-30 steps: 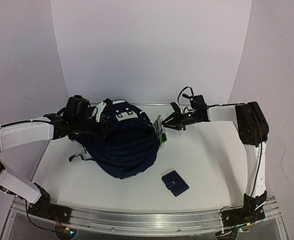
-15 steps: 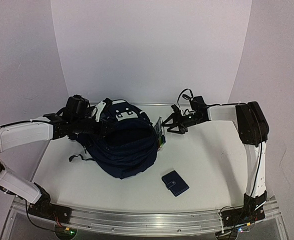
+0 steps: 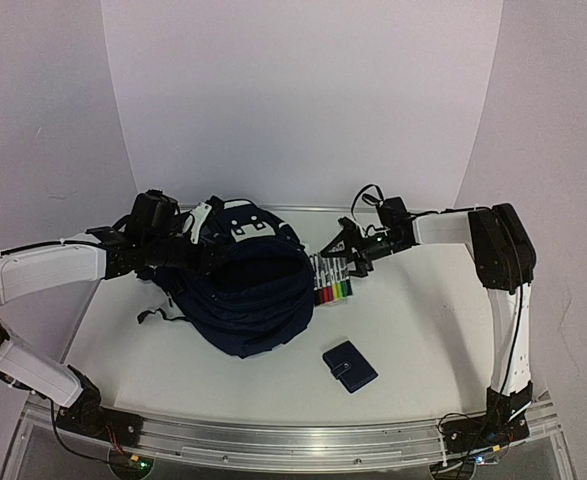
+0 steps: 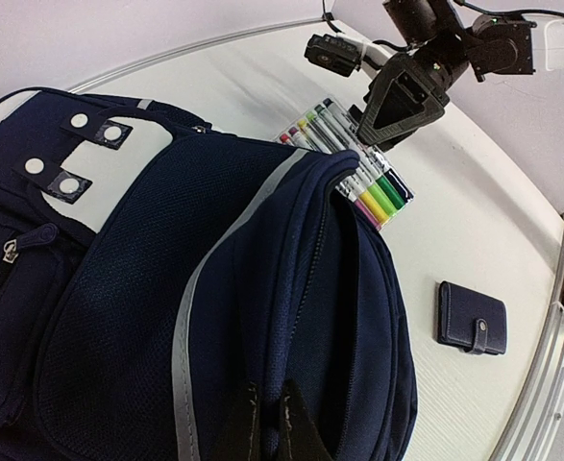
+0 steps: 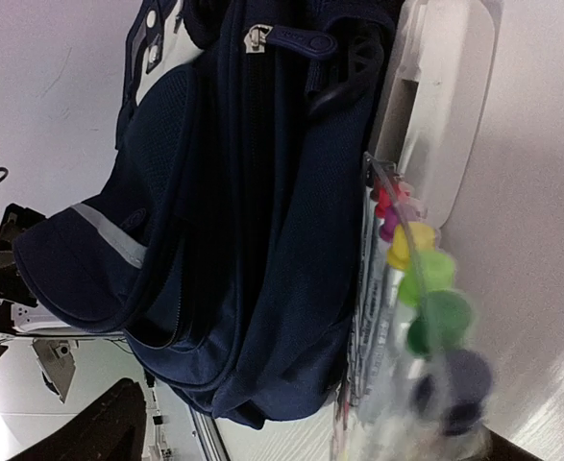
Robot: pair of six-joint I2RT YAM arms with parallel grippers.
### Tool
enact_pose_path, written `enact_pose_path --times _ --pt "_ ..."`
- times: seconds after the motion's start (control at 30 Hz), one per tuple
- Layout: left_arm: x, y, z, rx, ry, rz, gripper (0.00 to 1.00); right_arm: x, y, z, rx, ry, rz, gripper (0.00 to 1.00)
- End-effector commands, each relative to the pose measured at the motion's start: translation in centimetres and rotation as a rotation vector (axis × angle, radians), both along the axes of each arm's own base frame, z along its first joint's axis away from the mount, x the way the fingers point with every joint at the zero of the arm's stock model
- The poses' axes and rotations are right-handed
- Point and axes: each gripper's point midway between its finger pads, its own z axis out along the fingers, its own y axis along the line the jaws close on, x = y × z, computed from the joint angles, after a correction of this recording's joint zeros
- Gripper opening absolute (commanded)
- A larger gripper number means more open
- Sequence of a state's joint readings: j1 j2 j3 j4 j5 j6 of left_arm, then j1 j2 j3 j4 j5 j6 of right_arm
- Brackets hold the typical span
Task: Pack the student bag
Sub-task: Pick up the stationery from the center of the board, then place the stationery in the student bag.
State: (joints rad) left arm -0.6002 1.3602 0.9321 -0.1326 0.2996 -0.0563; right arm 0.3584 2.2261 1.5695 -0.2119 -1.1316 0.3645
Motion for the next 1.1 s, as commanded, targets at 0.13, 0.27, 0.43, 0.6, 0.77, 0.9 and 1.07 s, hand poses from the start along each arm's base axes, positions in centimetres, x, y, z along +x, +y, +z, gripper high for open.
enact_pose_path --times 0.13,0.27,0.43,0.6,0.77,0.9,1.07 --pt "0.1 -0.3 1.7 -0.04 -0.038 -0.003 0.0 1.2 -0.9 -0.3 -0.105 -0.077 -0.076 0.5" --pt "0.1 -0.1 2.0 -0.044 -0.033 0.011 0.0 1.5 -2.1 -0.5 -0.208 -0.146 -0.096 0.19" --pt "0.3 0.2 2.9 -0.066 -0.009 0.039 0.0 1.2 -4.0 3.2 -0.337 -0.338 -0.042 0.0" --pt "0.3 0.3 4.2 -0.097 0.011 0.061 0.0 -0.2 -4.9 9.2 -0.427 -0.666 0.079 0.0" --pt "0.4 0.7 5.4 -0.135 0.049 0.089 0.0 -4.6 -3.3 12.9 -0.5 -0.995 0.291 0.0" --pt "0.1 0.6 6.4 -0.177 0.088 0.079 0.0 -8.2 -1.6 14.7 -0.59 -1.238 0.474 0.0" --pt "-0.9 0.6 7.9 -0.235 0.123 0.059 0.0 -11.8 1.9 16.4 -0.649 -1.424 0.669 0.0"
